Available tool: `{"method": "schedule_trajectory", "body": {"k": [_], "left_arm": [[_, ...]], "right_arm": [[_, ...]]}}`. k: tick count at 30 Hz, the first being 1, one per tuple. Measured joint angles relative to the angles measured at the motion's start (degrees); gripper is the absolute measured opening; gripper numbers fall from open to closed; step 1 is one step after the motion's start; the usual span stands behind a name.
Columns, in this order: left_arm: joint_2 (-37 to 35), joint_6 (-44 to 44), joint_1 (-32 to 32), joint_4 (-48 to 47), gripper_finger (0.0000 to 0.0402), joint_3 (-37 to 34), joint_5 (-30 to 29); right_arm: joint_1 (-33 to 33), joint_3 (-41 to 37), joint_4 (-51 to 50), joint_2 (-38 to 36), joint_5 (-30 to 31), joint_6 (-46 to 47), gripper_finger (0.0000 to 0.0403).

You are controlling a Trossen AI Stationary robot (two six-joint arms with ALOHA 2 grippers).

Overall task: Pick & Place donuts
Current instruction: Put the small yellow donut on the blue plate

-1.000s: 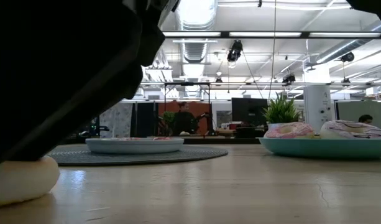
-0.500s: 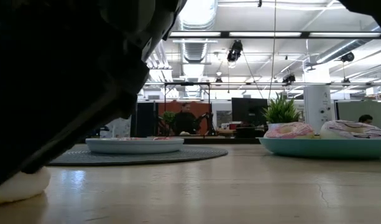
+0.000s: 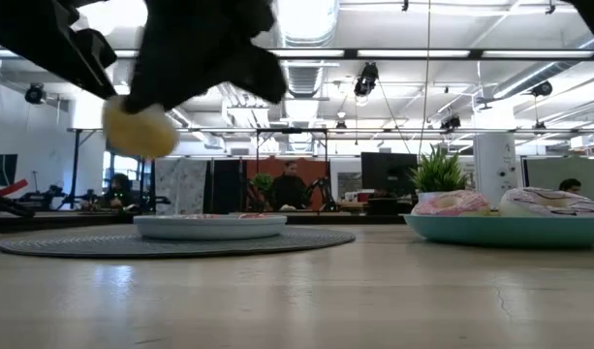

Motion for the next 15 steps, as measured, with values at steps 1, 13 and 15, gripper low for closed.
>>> {"method": "schedule_trajectory", "body": {"k": [1, 13, 15], "left_arm": [[0.0, 0.3, -0.2, 0.0, 0.0122, 0.0, -1.0], [-0.1, 8.9, -6.1, 9.1, 0.0122, 1.3, -22.0], [0.2, 14.5, -6.1, 14.8, 0.0122, 1.0, -22.9]], "right_arm": [[-0.2, -1.9, 0.1, -1.7, 1.3, 1.9, 0.0013], [-2.4, -41.1, 50.2, -24.1, 25.2, 34.5, 0.0012], [-3.1, -45.7, 63.0, -24.7, 27.3, 36.4, 0.0013]]}}
